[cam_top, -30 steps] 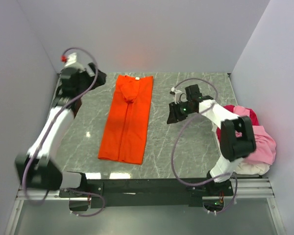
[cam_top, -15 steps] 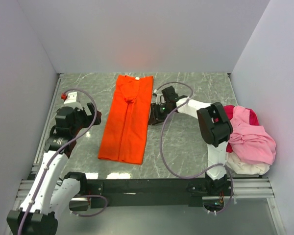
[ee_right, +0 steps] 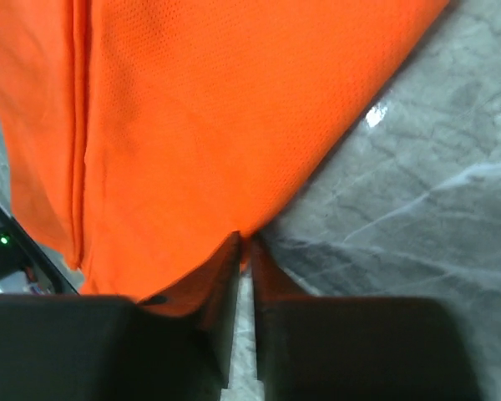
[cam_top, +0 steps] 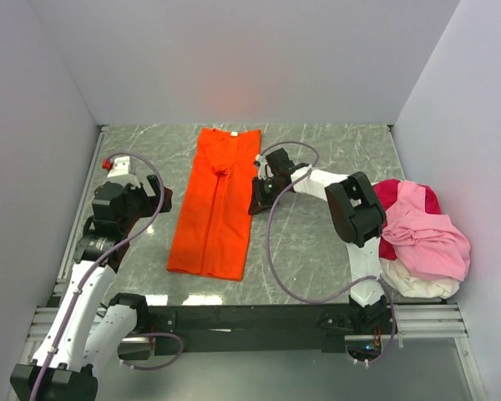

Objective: Fold and stack the t-shirts
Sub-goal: Fold the tshirt

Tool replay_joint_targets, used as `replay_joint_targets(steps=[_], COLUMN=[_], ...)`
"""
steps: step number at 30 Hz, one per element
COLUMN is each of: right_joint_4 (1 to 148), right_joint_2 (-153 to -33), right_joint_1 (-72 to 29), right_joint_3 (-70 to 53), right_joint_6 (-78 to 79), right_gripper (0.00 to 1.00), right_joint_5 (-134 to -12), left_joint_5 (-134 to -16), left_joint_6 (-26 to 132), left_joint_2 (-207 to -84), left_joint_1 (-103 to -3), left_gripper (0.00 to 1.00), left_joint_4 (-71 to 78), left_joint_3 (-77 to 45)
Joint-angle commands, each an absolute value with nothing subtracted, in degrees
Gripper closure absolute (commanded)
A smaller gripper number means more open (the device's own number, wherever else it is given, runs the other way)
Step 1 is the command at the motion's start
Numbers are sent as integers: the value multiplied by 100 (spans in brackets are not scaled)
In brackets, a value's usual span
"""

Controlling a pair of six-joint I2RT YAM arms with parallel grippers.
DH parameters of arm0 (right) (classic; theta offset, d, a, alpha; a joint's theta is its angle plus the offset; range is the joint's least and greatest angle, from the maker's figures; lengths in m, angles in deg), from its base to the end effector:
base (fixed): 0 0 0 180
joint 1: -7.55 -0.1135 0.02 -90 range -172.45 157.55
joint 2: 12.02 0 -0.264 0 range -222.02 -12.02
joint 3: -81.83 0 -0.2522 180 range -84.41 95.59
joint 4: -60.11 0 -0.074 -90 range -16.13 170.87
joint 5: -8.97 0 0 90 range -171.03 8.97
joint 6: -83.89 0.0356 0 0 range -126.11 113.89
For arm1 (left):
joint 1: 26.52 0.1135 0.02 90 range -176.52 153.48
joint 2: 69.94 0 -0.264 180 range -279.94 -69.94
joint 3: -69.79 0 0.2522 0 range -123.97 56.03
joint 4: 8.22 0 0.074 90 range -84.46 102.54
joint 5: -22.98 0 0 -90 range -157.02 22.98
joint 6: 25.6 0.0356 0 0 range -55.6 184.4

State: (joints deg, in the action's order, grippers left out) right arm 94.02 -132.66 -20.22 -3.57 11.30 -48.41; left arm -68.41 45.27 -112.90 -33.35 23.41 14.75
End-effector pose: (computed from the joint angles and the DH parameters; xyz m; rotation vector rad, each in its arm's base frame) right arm 0.3744 0.2188 0.1399 -0.4550 2.6699 1.0079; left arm 0.1753 -0.0219 0.3095 -0.1899 1.9162 -0.3281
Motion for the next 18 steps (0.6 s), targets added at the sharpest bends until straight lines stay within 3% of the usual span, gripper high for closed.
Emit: replay_joint_targets(steps=[1,3,11,18], right_joint_4=[9558,9628,10076,11271], right_joint_2=[-13515,-13550,-13217,-13243], right_joint_1=[-2022,-1952,-1250,-477], right_joint_3=[-136,-39,-83,251], right_joint_6=[1139,1095,823,-64], right_gripper=[90,100,100,100], right_joint_5=[-4930,-4825,-4754,-5105], left_joint_5=[-6781,-6834,-7404,-9284], left_joint_6=[4621,4630,4682,4937], left_joint_2=[-11222,-11240,-11433,-11547], left_joint_1=[-3346,-3346,-3346,-3346], left_gripper=[6,6,4,4], left_joint_4=[2136,2127,2023,1381], left_joint_3=[1349,1358,1349,1621])
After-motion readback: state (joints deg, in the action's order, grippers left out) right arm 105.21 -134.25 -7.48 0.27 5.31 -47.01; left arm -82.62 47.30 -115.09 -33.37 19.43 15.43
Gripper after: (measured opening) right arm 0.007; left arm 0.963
